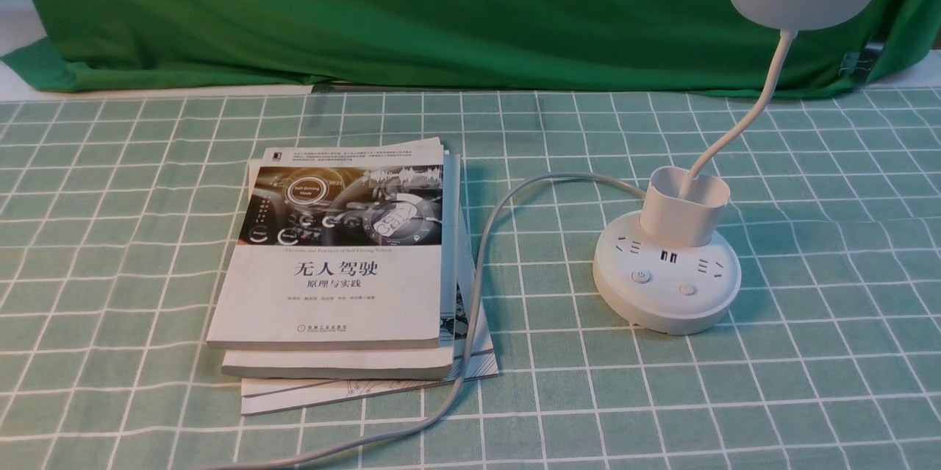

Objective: Turn on the table lamp.
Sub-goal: 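Press the button on the base of the white desk lamp with the right gripper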

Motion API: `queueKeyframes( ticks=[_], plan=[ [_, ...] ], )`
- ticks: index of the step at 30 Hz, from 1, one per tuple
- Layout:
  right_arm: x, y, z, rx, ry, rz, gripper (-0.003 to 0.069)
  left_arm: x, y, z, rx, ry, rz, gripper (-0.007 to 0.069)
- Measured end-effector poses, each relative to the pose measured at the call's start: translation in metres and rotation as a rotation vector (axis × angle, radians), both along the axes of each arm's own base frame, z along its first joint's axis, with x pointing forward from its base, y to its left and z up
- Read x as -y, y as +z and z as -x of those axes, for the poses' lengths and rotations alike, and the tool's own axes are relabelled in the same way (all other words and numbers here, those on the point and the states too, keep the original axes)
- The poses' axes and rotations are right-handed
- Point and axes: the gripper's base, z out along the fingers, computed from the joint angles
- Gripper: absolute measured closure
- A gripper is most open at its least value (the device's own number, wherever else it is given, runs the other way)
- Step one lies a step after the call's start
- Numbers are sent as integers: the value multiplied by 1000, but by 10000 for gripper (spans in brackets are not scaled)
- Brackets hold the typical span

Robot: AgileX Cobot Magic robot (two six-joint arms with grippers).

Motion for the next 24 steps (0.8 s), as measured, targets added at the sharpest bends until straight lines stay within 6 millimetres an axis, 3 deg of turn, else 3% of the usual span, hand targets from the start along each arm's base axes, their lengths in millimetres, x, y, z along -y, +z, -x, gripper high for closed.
queueKeyframes(
  ticks=[17, 20, 24],
  plan=[
    [0, 0, 0, 1, -1, -25, 421, 0, 0, 0, 0, 0, 0, 603],
    [-2, 0, 0, 0, -15, -250, 421, 0, 0, 0, 0, 0, 0, 603],
    [-6, 1, 0, -16, -71, -900, 421, 0, 0, 0, 0, 0, 0, 603]
  ],
)
